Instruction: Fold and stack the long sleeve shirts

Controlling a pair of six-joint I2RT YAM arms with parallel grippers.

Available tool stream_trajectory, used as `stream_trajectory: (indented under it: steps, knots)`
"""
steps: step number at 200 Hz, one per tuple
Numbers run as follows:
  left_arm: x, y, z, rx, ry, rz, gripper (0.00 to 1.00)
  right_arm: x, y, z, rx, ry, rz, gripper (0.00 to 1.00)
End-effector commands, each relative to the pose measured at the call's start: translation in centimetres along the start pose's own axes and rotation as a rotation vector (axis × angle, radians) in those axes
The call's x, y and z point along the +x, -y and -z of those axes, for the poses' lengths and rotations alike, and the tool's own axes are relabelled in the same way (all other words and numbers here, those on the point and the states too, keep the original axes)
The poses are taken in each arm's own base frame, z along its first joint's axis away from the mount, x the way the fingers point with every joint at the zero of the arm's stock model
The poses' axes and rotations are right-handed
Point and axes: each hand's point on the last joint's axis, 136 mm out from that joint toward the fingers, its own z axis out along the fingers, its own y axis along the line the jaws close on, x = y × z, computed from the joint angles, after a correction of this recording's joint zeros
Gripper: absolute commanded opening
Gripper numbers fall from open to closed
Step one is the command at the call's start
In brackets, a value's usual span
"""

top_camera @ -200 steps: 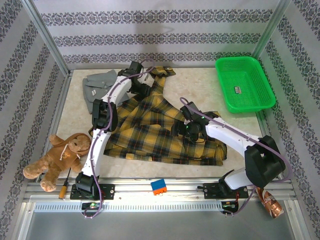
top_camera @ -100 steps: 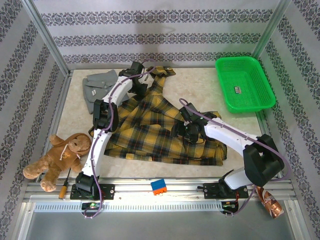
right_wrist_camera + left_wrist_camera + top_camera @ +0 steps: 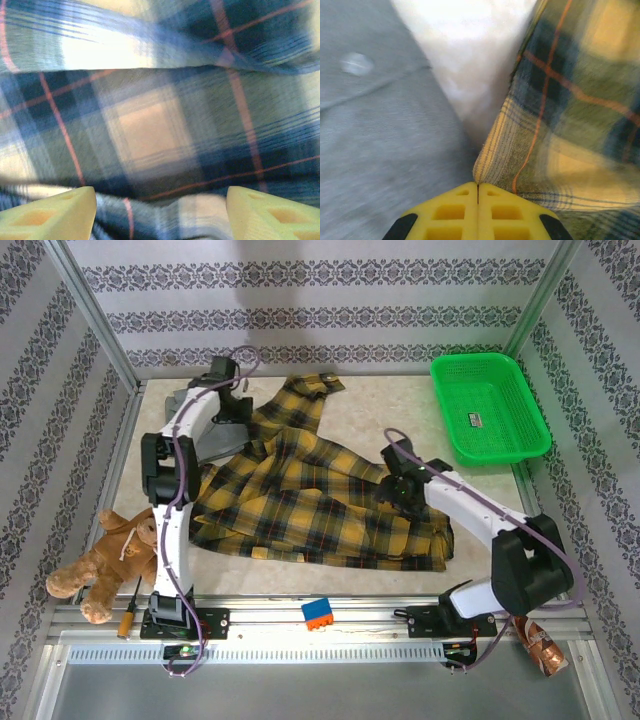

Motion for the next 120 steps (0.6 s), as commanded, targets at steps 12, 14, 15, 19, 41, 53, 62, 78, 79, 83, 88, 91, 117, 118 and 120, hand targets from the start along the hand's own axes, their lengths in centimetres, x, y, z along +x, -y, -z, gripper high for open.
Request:
stream_trajectory:
  steps: [12,14,15,19,41,53,62,78,79,83,88,91,117,118,120]
  knots:
    - [-2.1,1.3,2.3,0.061,0.131,0.034,0.00,-4.0,2.6,2.2,0.070,0.091,0.138,0.70]
    - [-2.1,1.3,2.3,0.062,0.134,0.037,0.00,-4.1,2.7,2.3,0.074,0.089,0.147,0.70]
    - [-2.1,1.3,2.4,0.062,0.135,0.038,0.00,-4.1,2.8,2.3,0.078,0.089,0.151,0.70]
    - [-2.1,1.1,2.4,0.062,0.139,0.044,0.00,-4.3,3.2,2.5,0.090,0.085,0.159,0.70]
    - [-2.5,0.5,3.8,0.073,0.188,0.074,0.00,-5.0,4.6,2.3,0.100,0.062,0.223,0.69]
    - [-2.8,0.1,4.6,0.073,0.213,0.083,0.00,-5.3,4.7,2.0,0.087,0.054,0.241,0.68]
    - [-3.0,-0.3,5.3,0.066,0.230,0.092,0.00,-5.5,4.8,1.6,0.066,0.042,0.218,0.68]
    - [-3.5,-1.4,6.5,0.050,0.269,0.116,0.00,-6.1,4.3,1.1,0.022,0.017,0.176,0.65]
    - [-3.5,-1.4,6.5,0.049,0.270,0.118,0.00,-6.1,4.2,1.1,0.019,0.017,0.175,0.65]
    - [-3.6,-1.7,6.8,0.044,0.281,0.125,0.00,-6.3,3.8,1.1,-0.003,0.019,0.175,0.64]
    - [-3.7,-2.2,7.1,0.036,0.290,0.137,0.00,-6.4,3.2,1.1,-0.031,0.021,0.175,0.63]
    - [-3.8,-2.5,7.4,0.033,0.299,0.145,0.00,-6.5,2.8,1.0,-0.047,0.022,0.172,0.63]
    - [-4.2,-4.1,8.5,0.021,0.337,0.189,0.00,-7.0,0.8,0.3,-0.121,0.010,0.164,0.61]
    - [-4.2,-4.1,8.5,0.021,0.337,0.190,0.00,-7.0,0.7,0.2,-0.123,0.009,0.163,0.61]
    - [-4.2,-4.3,8.5,0.020,0.337,0.193,0.00,-7.1,0.7,0.2,-0.125,0.009,0.162,0.61]
